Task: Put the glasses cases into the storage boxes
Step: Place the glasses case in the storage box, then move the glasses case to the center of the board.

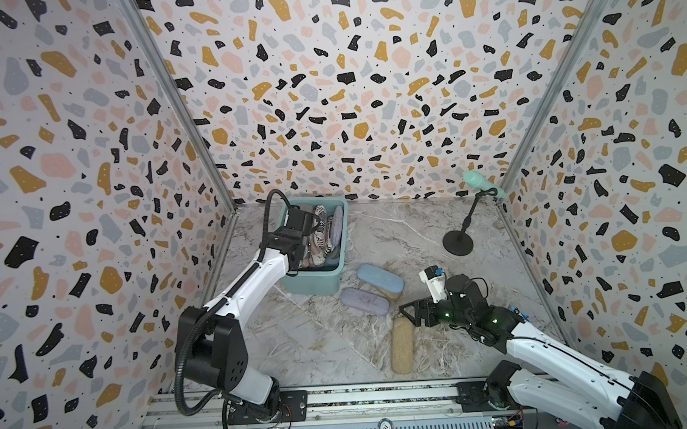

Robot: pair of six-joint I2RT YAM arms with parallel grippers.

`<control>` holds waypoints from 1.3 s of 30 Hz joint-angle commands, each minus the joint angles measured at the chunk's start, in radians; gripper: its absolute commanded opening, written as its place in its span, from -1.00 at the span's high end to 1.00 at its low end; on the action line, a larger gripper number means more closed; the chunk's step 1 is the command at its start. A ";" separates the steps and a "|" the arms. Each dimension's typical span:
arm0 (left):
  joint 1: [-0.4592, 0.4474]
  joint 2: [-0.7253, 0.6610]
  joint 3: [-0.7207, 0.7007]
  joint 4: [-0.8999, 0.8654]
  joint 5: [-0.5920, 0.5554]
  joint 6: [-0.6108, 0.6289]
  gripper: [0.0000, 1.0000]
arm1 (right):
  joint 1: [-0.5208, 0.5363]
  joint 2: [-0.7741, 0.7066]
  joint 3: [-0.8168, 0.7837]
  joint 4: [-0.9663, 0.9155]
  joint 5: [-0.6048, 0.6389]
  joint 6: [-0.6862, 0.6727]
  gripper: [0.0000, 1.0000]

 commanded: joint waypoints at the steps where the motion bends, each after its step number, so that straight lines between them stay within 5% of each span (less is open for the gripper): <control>1: 0.006 -0.092 0.084 0.028 0.065 -0.036 -0.74 | 0.019 -0.002 0.027 -0.088 0.069 0.020 -0.72; 9: -0.025 -0.184 0.079 0.308 0.390 -0.163 -0.57 | 0.036 0.086 0.086 -0.171 0.138 -0.024 -0.72; 19: -0.055 -0.201 -0.062 0.555 0.462 -0.283 -0.57 | 0.225 0.156 0.051 -0.214 0.284 0.185 -0.75; 29: -0.067 -0.229 -0.130 0.539 0.513 -0.268 -0.56 | 0.425 0.291 0.032 -0.187 0.258 0.316 -0.80; 39: -0.068 -0.237 -0.121 0.510 0.474 -0.226 -0.55 | 0.435 0.405 0.070 0.090 0.149 0.377 -0.61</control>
